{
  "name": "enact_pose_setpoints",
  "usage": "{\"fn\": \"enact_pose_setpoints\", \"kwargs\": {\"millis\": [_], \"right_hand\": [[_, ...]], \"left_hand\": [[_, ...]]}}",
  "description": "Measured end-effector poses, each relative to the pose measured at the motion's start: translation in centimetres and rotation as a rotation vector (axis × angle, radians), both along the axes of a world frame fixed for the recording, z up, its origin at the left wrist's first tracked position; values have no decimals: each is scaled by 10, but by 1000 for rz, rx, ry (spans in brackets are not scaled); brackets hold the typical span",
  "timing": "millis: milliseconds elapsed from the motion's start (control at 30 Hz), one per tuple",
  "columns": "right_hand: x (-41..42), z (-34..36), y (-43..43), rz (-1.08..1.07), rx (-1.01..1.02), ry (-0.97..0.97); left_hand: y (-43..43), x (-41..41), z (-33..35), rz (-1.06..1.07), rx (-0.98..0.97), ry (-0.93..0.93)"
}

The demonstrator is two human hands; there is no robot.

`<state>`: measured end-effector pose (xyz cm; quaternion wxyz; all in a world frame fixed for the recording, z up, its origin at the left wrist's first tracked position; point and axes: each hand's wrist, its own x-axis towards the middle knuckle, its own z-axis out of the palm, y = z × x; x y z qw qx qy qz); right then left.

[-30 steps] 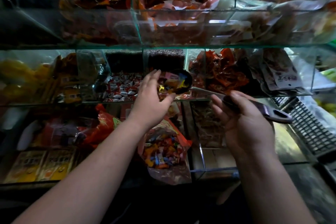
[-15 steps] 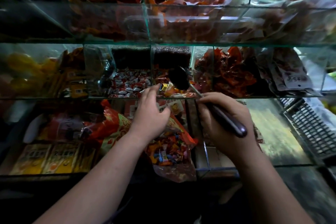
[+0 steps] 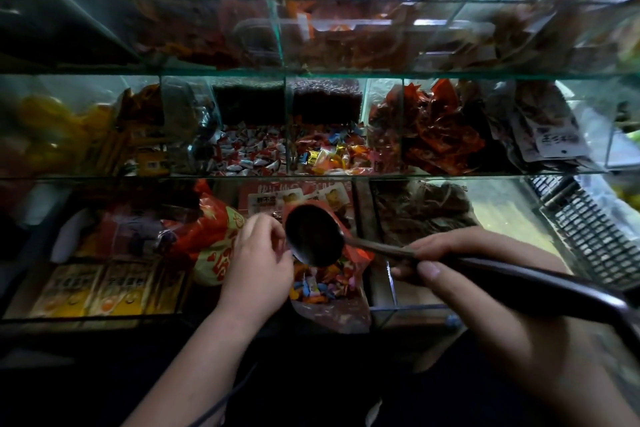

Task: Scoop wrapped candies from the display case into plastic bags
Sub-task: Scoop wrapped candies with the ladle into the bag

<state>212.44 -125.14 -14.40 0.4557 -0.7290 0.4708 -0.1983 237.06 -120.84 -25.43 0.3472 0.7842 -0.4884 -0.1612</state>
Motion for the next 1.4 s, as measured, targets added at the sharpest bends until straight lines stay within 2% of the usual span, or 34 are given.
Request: {"fn": "enact_pose_setpoints", "kwargs": {"millis": [67,100,200,267,367,433,500,700,767,867,933,1200,1300,1400], "right_hand": [[7,-10,14,6,-402,-52],[10,-18,17,43,-460,-41],[38,-56,4,116,-351,25],[57,-88,-4,140,-293,114],[76,-126,-9,18,-134,125],[81,-136,-15,-158,-84,56],[82,-134,-22,-294,48,-42],[67,-146,-30,-585,484,-308],[62,-147,-28,-636,564,-406],[48,-146,-27,-730,546,-556],[40,-143,-24,-744,515,-638],[28,-136,-19,-751,485,-686],[21,-136,-18,-762,461,-690],[13,-131,-16,-761,437,-702]], "left_hand": [[4,-2,-7,-30,53,12],[5,-2,-11,-33,86,28],[6,-1,-23,-42,176,9],[5,-1,-26,-66,198,68],[6,-4,-27,-95,198,128],[7,-5,-29,-120,189,150],[8,-6,-31,-126,192,159],[9,-5,-29,-106,209,287],[11,-7,-28,-111,206,305],[15,-10,-25,-130,183,378],[15,-9,-21,-120,170,356],[12,-9,-12,-125,173,281],[14,-13,-7,-80,142,156],[19,-22,0,-86,-126,-40]]}}
